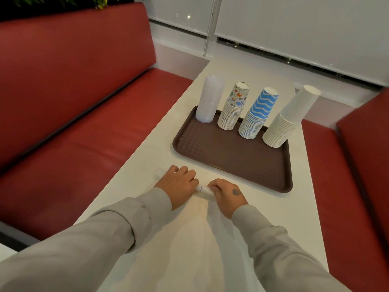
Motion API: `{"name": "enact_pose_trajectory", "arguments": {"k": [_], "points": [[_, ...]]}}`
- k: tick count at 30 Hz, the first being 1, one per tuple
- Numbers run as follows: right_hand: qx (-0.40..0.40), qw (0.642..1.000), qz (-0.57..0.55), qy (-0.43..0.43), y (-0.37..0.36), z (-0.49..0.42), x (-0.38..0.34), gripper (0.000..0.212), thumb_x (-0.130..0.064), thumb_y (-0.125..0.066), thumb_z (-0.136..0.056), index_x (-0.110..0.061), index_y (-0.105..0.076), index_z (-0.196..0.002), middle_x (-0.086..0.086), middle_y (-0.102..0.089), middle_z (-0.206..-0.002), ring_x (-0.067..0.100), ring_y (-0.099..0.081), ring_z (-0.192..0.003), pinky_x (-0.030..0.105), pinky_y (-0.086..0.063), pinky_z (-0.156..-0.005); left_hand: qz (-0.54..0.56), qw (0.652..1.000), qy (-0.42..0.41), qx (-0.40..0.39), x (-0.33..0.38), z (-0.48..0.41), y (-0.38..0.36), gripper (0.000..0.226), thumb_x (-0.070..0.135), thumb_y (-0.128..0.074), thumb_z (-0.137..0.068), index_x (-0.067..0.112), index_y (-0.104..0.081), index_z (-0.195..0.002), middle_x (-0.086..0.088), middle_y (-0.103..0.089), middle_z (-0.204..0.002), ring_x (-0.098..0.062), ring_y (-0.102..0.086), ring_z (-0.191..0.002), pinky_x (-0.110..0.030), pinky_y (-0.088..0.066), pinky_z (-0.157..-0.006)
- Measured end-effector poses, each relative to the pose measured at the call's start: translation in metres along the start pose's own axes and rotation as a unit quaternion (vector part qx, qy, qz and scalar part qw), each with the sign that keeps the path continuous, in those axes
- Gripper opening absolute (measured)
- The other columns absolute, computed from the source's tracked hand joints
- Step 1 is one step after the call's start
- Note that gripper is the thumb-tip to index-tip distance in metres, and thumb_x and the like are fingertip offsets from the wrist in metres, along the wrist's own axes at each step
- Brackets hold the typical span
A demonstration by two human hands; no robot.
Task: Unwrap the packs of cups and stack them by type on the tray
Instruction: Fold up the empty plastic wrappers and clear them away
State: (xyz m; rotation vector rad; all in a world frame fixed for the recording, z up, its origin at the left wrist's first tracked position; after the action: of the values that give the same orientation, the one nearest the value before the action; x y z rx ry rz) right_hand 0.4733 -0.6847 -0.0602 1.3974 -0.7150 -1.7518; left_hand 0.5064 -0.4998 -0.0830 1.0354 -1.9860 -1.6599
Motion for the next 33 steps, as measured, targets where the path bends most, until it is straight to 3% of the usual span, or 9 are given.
{"name": "enact_pose_trajectory", "arguments": {"k": [6,10,13,15,18,20,24,28,33], "points": [[0.0,0.989,-0.14,-0.042,0.008,0.023,0.0,0.024,-0.016,-0.043,-0.103,-0.028,-0.063,-0.101,-0.002,-0.063,-0.088,0.012,-0.061,-0.081,0.027,-0.053,-0.073,-0.012,1.0,-0.024,0.001,0.011,0.006,0.014,0.023,0.023,-0.084,-0.069,0.018,-0.069,-0.085,0.0,-0.059,-0.074,-0.024,-0.053,-0.066,-0.035,-0.042,-0.059],[0.007,0.979,-0.196,-0.059,0.019,0.043,0.0,0.017,-0.016,-0.045,-0.103,-0.025,-0.059,-0.102,0.003,-0.062,-0.082,-0.001,-0.058,-0.062,0.015,-0.045,-0.06,-0.023,0.999,-0.04,-0.013,0.021,0.006,0.024,0.035,0.01,-0.086,-0.057,0.018,-0.068,-0.086,0.0,-0.06,-0.07,-0.024,-0.053,-0.062,-0.033,-0.038,-0.054],[0.007,0.973,-0.226,-0.054,0.028,0.056,0.0,0.015,-0.018,-0.051,-0.101,-0.025,-0.063,-0.095,-0.001,-0.068,-0.079,0.009,-0.058,-0.066,0.022,-0.047,-0.069,-0.015,0.998,-0.025,-0.048,0.033,0.004,0.051,0.036,0.007,-0.075,-0.07,0.017,-0.067,-0.104,-0.001,-0.067,-0.089,-0.026,-0.058,-0.081,-0.034,-0.039,-0.061],[0.005,0.962,-0.27,-0.043,0.035,0.067,-0.002,0.008,-0.021,-0.059,-0.098,-0.023,-0.066,-0.095,-0.002,-0.071,-0.078,0.012,-0.057,-0.067,0.027,-0.049,-0.073,0.0,0.995,0.03,-0.096,0.04,0.001,0.064,0.04,0.004,-0.052,-0.09,0.018,-0.054,-0.127,-0.003,-0.06,-0.117,-0.028,-0.053,-0.106,-0.035,-0.035,-0.071],[-0.006,0.942,-0.334,-0.017,0.047,0.085,-0.005,0.004,-0.019,-0.068,-0.094,-0.019,-0.067,-0.098,-0.001,-0.075,-0.08,0.015,-0.06,-0.069,0.028,-0.05,-0.073,0.077,0.979,0.15,-0.118,0.052,-0.002,0.086,0.033,0.01,-0.04,-0.099,0.023,-0.054,-0.126,-0.001,-0.058,-0.116,-0.026,-0.055,-0.102,-0.033,-0.037,-0.07],[-0.025,0.935,-0.354,-0.011,0.054,0.098,-0.004,0.011,-0.017,-0.07,-0.091,-0.018,-0.066,-0.102,0.001,-0.077,-0.085,0.015,-0.065,-0.072,0.03,-0.05,-0.074,0.184,0.95,0.233,-0.093,0.06,0.0,0.1,0.028,0.015,-0.042,-0.1,0.025,-0.062,-0.119,-0.001,-0.064,-0.11,-0.028,-0.06,-0.096,-0.034,-0.047,-0.076],[-0.064,0.936,-0.346,-0.009,0.06,0.137,0.003,0.016,-0.022,-0.073,-0.086,-0.015,-0.069,-0.1,0.0,-0.078,-0.092,0.015,-0.07,-0.091,0.038,-0.053,-0.088,0.413,0.84,0.352,0.012,0.092,0.016,0.124,0.02,0.014,-0.059,-0.093,0.025,-0.074,-0.098,-0.002,-0.071,-0.101,-0.024,-0.064,-0.089,-0.036,-0.055,-0.084],[-0.045,0.94,-0.339,0.001,0.06,0.188,0.023,0.005,-0.023,-0.076,-0.085,-0.02,-0.072,-0.086,-0.006,-0.073,-0.09,0.016,-0.064,-0.091,0.032,-0.05,-0.08,0.563,0.737,0.369,0.063,0.147,0.038,0.147,0.024,0.001,-0.064,-0.09,0.022,-0.075,-0.083,-0.011,-0.068,-0.096,-0.028,-0.067,-0.083,-0.034,-0.062,-0.062],[-0.131,0.901,-0.413,-0.006,0.052,0.271,0.069,0.014,-0.019,-0.072,-0.089,-0.022,-0.061,-0.08,-0.002,-0.075,-0.095,0.025,-0.068,-0.095,0.043,-0.051,-0.085,0.673,0.634,0.372,0.085,0.239,0.072,0.168,0.018,-0.002,-0.065,-0.09,0.013,-0.074,-0.088,-0.018,-0.07,-0.099,-0.035,-0.07,-0.091,-0.04,-0.062,-0.071]]}}
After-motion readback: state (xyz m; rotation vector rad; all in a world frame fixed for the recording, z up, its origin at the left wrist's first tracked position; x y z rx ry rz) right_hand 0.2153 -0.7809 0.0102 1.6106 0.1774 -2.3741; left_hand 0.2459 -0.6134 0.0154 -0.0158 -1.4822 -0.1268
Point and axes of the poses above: each hand's wrist, its own z-axis away from the middle knuckle, its own y-axis out of the back of the hand, x = y × z, the point moved 1 cm from there along -z, towards the middle knuckle
